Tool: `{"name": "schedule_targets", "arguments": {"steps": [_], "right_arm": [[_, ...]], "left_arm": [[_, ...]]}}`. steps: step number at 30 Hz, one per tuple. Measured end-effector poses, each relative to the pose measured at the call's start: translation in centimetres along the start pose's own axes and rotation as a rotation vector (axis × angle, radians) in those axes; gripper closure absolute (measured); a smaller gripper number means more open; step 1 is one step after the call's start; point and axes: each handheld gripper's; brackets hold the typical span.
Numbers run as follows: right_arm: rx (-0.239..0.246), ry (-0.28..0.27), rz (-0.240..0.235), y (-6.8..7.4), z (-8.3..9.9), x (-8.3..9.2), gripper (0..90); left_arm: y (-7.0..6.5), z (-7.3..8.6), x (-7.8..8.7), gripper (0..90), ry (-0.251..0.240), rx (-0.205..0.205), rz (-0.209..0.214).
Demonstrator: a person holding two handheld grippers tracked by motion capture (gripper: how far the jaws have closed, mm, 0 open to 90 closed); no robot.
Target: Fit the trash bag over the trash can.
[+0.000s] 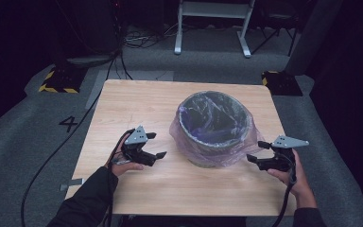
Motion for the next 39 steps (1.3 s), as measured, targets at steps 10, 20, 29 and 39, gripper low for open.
{"name": "schedule_targets", "arguments": {"steps": [10, 20, 29, 39], "right_arm": [[0.052, -0.078, 0.056, 0.1, 0.4, 2.7, 19.0], [0.054, -0.11, 0.104, -0.1, 0.4, 4.9, 20.9], [0.069, -0.203, 0.101, 1.7, -2.3, 6.3, 19.3], [0.17, -0.198, 0.044, 5.8, -8.0, 6.3, 20.4]], "left_arm": [[-2.2, 2.3, 1.2, 16.3, 0.135, -0.009, -0.025], [-2.9, 4.4, 2.1, 16.1, 0.17, 0.032, -0.019], [-3.7, 5.2, 1.8, 15.9, 0.224, 0.026, -0.005], [-3.9, 5.7, 1.9, 15.8, 0.241, 0.045, -0.001]]}}
Point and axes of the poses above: each handheld gripper's, and its own axes: x roughly backward along the jaws, z roughly out of its underside, y roughly to its left, and after that the axes turned 14 degrees about -x, right-handed
